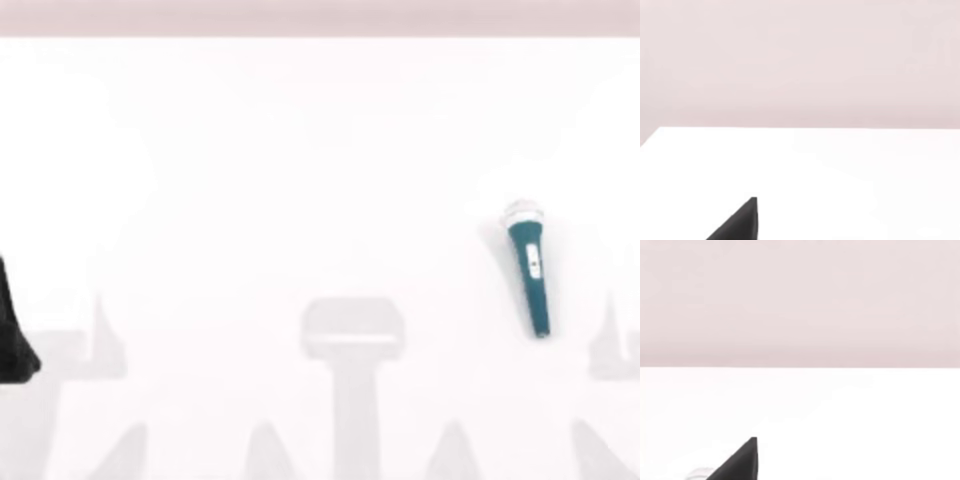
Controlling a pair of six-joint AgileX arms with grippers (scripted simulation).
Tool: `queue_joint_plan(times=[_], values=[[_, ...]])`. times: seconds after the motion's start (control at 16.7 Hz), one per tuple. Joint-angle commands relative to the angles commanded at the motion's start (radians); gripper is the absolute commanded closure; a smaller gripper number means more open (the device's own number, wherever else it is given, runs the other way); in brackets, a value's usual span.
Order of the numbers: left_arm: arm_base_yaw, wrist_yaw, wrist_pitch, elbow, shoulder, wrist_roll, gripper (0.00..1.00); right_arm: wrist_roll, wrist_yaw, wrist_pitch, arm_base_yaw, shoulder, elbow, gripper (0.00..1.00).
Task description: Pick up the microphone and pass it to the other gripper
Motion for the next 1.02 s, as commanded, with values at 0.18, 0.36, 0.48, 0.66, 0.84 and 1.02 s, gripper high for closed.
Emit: queue_joint_plan(times=[0.18, 0.36, 0.48, 0.66, 0.84, 1.02], values=[[0.0, 0.0, 0.0, 0.0, 0.0, 0.0, 0.0, 0.003, 0.0, -0.008, 0.004, 0.01, 0.009, 0.0], [0.0, 0.0, 0.0, 0.0, 0.0, 0.0, 0.0, 0.026, 0.0, -0.079, 0.032, 0.105, 0.086, 0.0], [0.0, 0.0, 0.0, 0.0, 0.0, 0.0, 0.0, 0.054, 0.003, -0.155, 0.06, 0.221, 0.172, 0.0], [0.0, 0.0, 0.0, 0.0, 0.0, 0.0, 0.0, 0.11, 0.011, -0.293, 0.112, 0.466, 0.347, 0.0], [0.0, 0.0, 0.0, 0.0, 0.0, 0.0, 0.0, 0.177, 0.017, -0.435, 0.169, 0.763, 0.554, 0.0], [0.0, 0.0, 0.0, 0.0, 0.0, 0.0, 0.0, 0.244, 0.02, -0.57, 0.23, 1.071, 0.77, 0.0]])
